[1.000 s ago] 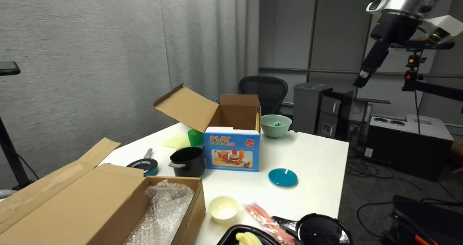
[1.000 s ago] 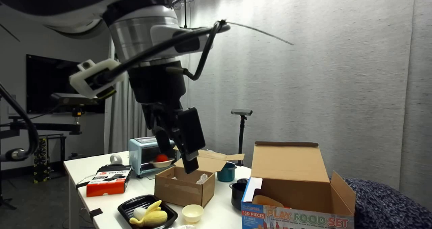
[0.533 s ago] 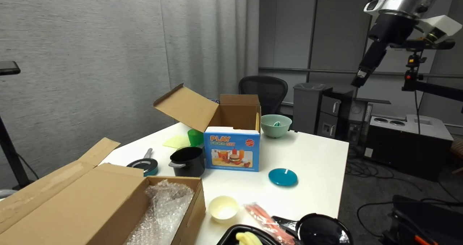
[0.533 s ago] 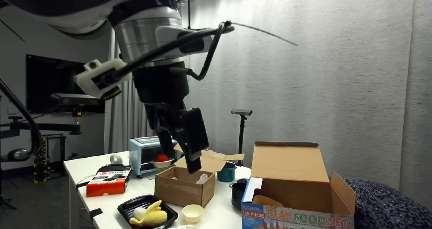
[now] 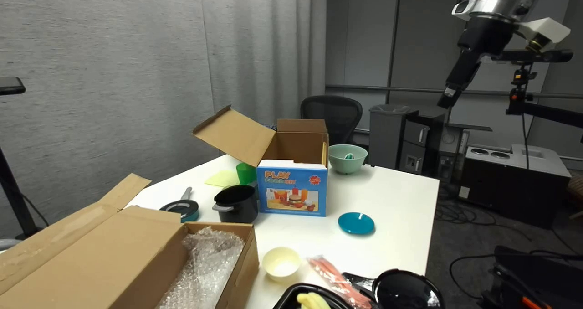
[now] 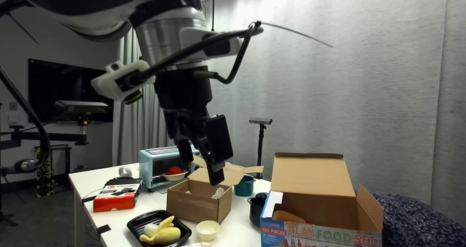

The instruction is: Pick up the box and slightly move it to the right.

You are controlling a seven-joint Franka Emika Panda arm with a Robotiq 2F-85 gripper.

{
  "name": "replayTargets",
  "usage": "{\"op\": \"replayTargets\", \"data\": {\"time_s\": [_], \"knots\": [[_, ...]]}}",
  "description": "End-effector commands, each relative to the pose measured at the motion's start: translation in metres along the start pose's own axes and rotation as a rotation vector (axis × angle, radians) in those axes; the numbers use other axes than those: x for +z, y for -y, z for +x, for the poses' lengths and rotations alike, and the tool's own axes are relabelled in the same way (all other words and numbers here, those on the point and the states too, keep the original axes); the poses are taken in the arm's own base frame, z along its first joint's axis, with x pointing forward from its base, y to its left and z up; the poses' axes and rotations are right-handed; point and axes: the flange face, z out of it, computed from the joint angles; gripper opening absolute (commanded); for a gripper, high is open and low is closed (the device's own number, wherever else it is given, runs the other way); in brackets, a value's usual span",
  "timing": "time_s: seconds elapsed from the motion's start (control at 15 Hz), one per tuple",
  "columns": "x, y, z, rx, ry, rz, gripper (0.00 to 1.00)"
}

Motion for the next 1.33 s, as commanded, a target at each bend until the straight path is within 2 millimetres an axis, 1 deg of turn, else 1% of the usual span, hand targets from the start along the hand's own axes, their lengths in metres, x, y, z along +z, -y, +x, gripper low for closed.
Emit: {"op": "replayTargets", "data": {"time_s": [0.0, 1.13, 1.2, 1.27], "knots": [[-0.001, 0.0, 0.0, 0.0, 0.001, 0.0, 1.0], [-0.002, 0.0, 0.001, 0.001, 0.001, 0.0, 1.0], [-0.003, -0.002, 0.004, -0.018, -0.005, -0.013, 1.0], [-0.009, -0.01, 0.008, -0.025, -0.008, -0.017, 1.0]]}}
